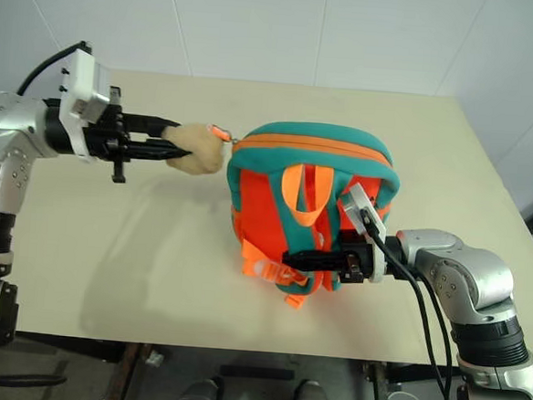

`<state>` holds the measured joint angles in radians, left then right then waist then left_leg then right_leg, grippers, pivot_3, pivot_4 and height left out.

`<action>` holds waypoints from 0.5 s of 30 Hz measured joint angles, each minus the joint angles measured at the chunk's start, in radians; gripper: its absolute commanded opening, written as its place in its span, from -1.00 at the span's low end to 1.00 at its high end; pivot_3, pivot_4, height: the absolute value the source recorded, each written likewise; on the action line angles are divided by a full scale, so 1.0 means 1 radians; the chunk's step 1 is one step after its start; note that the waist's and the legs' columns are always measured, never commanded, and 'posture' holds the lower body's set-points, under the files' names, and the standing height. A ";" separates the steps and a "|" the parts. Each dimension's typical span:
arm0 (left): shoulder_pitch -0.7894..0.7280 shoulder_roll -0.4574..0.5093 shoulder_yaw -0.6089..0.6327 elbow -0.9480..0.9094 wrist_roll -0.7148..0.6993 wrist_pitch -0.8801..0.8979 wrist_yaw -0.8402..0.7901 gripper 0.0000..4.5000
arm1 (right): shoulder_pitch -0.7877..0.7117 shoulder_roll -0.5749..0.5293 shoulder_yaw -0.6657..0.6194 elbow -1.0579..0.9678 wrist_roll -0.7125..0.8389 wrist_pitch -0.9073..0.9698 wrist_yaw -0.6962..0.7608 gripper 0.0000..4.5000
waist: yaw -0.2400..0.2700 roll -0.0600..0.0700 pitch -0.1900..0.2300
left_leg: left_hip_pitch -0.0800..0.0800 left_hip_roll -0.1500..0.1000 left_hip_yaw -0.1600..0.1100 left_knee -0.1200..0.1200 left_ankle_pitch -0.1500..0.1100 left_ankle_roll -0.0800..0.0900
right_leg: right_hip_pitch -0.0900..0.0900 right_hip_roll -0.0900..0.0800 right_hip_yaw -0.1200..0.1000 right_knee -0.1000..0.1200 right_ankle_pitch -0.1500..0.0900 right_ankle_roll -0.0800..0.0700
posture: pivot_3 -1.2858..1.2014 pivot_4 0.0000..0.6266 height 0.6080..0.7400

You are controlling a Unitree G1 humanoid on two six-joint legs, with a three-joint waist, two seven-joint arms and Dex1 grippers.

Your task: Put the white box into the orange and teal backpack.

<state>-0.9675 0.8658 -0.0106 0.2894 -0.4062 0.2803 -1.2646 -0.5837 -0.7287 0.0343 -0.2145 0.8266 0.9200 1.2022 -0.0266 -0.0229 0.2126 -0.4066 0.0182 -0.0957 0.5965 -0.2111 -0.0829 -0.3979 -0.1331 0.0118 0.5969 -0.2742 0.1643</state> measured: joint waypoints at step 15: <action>0.082 -0.250 -0.145 0.393 0.256 -0.362 0.013 -0.56 | 0.023 0.012 -0.003 -0.021 0.029 0.017 -0.056 -0.99 | 0.002 0.000 0.000 | 0.000 0.000 0.000 0.001 0.000 0.000 | 0.000 0.000 0.000 0.002 0.000 0.000 | 0.03 -0.52 1.00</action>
<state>-0.8859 0.6155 -0.1558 0.6823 -0.1506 -0.0815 -1.2519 -0.5610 -0.7162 0.0308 -0.2359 0.8555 0.9374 1.1459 -0.0241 -0.0228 0.2124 -0.4065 0.0184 -0.0958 0.5979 -0.2113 -0.0828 -0.3979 -0.1331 0.0116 0.5992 -0.2741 0.1646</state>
